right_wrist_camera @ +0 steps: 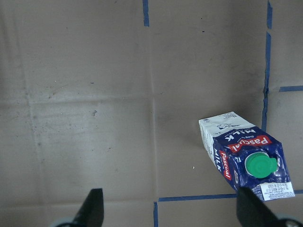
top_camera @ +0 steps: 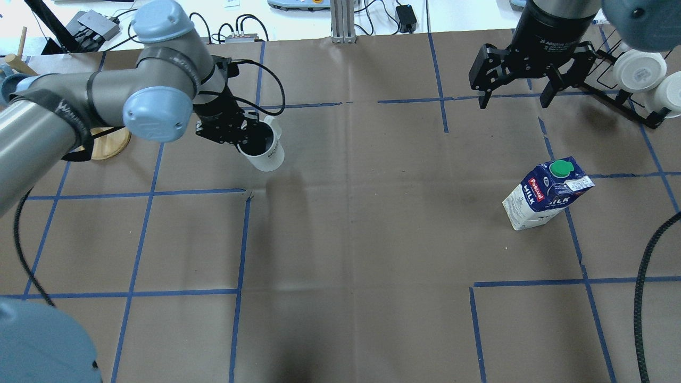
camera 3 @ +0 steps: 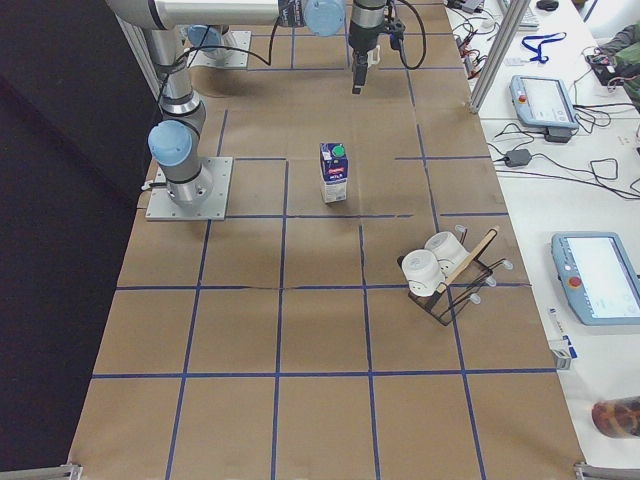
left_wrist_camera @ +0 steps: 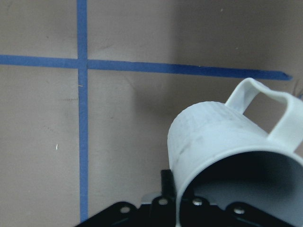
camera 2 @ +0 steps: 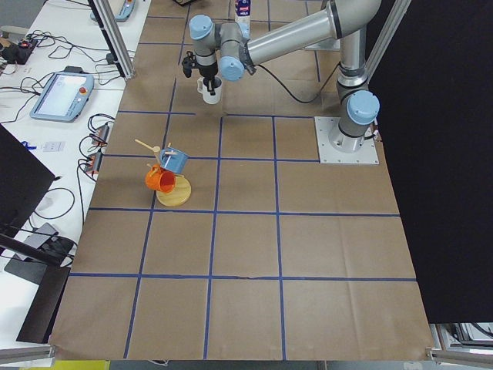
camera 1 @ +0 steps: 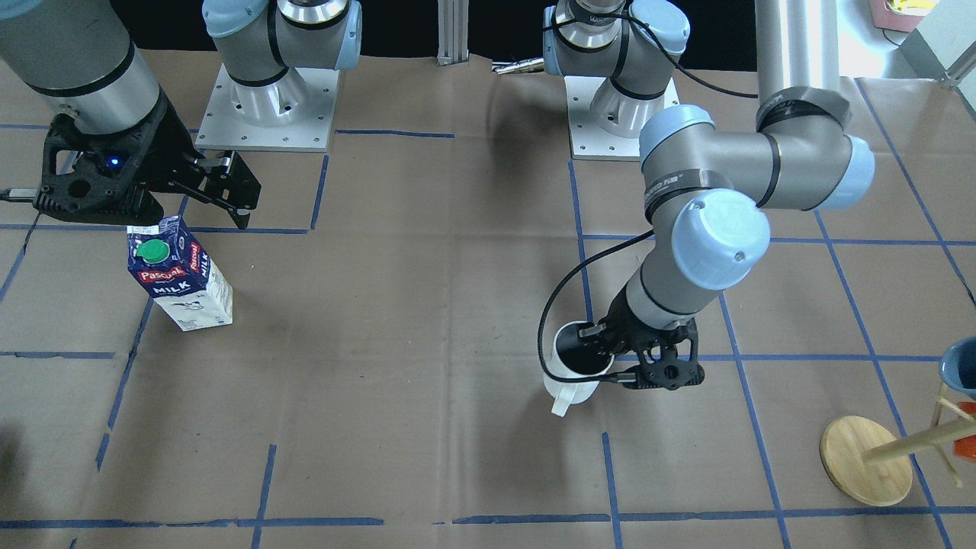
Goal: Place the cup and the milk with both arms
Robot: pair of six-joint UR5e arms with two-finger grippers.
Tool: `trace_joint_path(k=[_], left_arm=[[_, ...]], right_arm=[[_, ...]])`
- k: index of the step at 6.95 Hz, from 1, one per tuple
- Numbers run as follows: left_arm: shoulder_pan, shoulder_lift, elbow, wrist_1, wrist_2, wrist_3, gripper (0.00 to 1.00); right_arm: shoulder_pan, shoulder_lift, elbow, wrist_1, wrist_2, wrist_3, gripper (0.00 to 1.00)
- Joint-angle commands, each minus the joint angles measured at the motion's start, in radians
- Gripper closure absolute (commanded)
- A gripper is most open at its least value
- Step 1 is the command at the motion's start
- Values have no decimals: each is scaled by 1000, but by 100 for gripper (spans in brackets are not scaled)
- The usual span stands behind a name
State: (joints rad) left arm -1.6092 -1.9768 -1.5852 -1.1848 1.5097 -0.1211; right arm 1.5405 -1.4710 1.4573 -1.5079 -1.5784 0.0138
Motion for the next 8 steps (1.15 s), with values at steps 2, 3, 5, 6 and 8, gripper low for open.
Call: trace_joint_path(k=[2,3,5,6,8], left_arm=[[-116,-155,209,-36,3,-130,97],[-130,-177,235,-85,3,-150,97],[-133,-181,240,-148,-5,-175,98],[-141,-198,244,-135,-28,-196,98],[-153,-232,293,-137,-25,-198,97]], right_arm=[[-2,0,0,0,-2,0,0],[-2,0,0,0,0,0,0],[-7,0,0,0,0,-12,0],[-7,0,1,0,0,-12,0],[-7,0,2,0,-2,-12,0]])
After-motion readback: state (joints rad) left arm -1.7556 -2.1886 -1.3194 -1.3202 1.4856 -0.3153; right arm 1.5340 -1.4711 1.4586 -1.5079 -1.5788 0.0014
